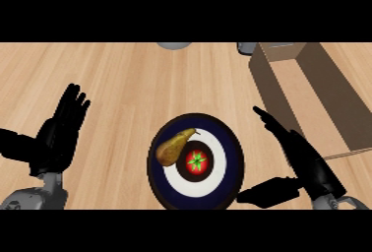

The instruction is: Pick the tomato from the plate and place it in the cardboard box

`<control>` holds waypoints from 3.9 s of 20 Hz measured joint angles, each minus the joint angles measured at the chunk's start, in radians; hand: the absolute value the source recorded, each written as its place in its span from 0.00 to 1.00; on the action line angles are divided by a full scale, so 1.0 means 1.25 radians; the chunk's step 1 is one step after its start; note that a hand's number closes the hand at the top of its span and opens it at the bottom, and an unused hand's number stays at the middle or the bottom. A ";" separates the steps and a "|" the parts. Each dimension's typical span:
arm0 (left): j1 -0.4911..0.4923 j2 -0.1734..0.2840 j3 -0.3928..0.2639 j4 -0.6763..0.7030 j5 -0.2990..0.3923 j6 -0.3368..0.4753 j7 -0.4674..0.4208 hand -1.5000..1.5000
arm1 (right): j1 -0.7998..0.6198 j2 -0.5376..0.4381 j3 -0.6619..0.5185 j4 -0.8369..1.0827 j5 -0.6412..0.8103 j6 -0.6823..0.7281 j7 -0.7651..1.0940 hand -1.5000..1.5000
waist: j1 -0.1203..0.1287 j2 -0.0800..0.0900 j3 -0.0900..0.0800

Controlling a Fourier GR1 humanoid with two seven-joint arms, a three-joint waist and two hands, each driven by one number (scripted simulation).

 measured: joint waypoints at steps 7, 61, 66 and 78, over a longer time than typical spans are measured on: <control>-0.014 -0.011 0.022 -0.002 -0.017 -0.014 0.022 0.50 | -0.026 0.089 0.020 0.050 0.077 0.033 0.079 0.00 | -0.002 0.001 0.001; -0.012 -0.114 0.103 -0.009 -0.116 -0.098 0.042 0.50 | -0.044 0.342 0.044 0.464 0.268 -0.026 -0.105 0.00 | -0.003 0.001 0.002; 0.002 -0.116 0.101 -0.015 -0.123 -0.106 0.035 0.50 | -0.049 0.342 0.065 0.488 0.267 -0.044 -0.120 0.00 | -0.002 0.001 0.002; -0.003 -0.111 0.121 -0.012 -0.114 -0.123 0.035 0.50 | -0.099 0.338 0.077 0.535 0.330 -0.048 -0.164 1.00 | -0.002 0.000 0.001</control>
